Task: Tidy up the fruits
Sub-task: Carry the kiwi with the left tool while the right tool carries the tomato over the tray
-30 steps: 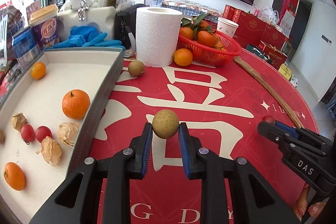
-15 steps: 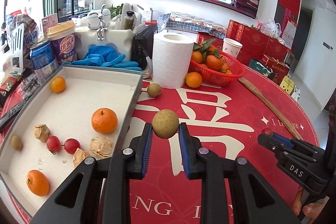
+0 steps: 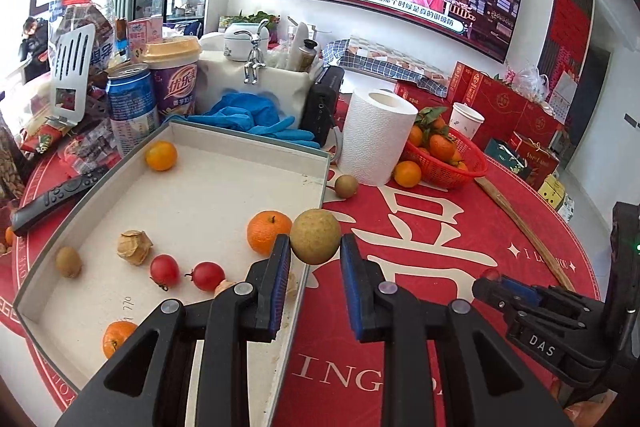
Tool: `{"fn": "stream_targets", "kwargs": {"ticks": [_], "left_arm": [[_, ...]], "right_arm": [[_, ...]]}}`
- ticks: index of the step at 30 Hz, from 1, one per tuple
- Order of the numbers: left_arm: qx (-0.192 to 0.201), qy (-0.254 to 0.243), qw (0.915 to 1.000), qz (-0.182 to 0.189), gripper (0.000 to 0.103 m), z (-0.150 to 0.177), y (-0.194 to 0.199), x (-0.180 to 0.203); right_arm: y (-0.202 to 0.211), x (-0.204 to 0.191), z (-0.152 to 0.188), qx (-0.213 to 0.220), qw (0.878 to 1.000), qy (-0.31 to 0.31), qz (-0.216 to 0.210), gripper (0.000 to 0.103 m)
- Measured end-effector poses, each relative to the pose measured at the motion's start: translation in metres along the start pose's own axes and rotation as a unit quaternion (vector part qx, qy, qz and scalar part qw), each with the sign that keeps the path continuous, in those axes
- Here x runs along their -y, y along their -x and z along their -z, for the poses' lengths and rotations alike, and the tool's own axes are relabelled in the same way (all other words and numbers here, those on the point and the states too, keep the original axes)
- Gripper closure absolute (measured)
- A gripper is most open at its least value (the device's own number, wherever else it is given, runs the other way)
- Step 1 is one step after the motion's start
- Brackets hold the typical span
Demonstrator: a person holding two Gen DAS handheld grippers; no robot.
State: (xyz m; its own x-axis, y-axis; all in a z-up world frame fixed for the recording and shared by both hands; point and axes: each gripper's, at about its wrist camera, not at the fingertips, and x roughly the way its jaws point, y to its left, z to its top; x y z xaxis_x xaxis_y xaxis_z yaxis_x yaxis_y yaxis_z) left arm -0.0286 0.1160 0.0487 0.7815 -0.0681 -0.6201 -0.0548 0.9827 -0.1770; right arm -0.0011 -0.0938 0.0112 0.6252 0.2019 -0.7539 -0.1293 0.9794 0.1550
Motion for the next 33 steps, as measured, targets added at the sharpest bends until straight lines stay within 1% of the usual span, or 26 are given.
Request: {"fn": "stream_targets", "kwargs": {"ticks": [7, 13, 17, 19, 21, 24, 28, 33], "left_arm": [[0.008, 0.023, 0.9997, -0.010, 0.075, 0.000, 0.009, -0.023], [0.006, 0.036, 0.9992, -0.014, 0.075, 0.001, 0.011, -0.036], [0.014, 0.042, 0.9989, -0.017, 0.075, -0.002, 0.017, -0.047], [0.027, 0.051, 0.9979, -0.030, 0.075, -0.006, 0.023, -0.059], [0.040, 0.061, 0.9959, -0.053, 0.075, -0.008, 0.028, -0.073], [0.047, 0.086, 0.9924, -0.074, 0.075, -0.010, 0.033, -0.098], [0.043, 0.118, 0.9882, -0.087, 0.075, -0.009, 0.033, -0.124], [0.042, 0.129, 0.9869, -0.087, 0.075, -0.007, 0.035, -0.135]], "right_arm": [[-0.006, -0.028, -0.002, -0.017, 0.999, 0.011, -0.025, 0.080], [-0.006, -0.044, -0.006, -0.020, 0.999, 0.024, -0.026, 0.080], [-0.006, -0.055, -0.008, -0.022, 0.999, 0.037, -0.025, 0.080], [-0.007, -0.060, -0.010, -0.023, 0.999, 0.043, -0.025, 0.080], [-0.007, -0.065, -0.012, -0.023, 0.998, 0.047, -0.028, 0.079], [-0.006, -0.074, -0.017, -0.021, 0.998, 0.053, -0.036, 0.079], [-0.010, -0.090, -0.022, -0.022, 0.996, 0.062, -0.051, 0.079], [-0.016, -0.110, -0.026, -0.024, 0.994, 0.078, -0.069, 0.079]]}}
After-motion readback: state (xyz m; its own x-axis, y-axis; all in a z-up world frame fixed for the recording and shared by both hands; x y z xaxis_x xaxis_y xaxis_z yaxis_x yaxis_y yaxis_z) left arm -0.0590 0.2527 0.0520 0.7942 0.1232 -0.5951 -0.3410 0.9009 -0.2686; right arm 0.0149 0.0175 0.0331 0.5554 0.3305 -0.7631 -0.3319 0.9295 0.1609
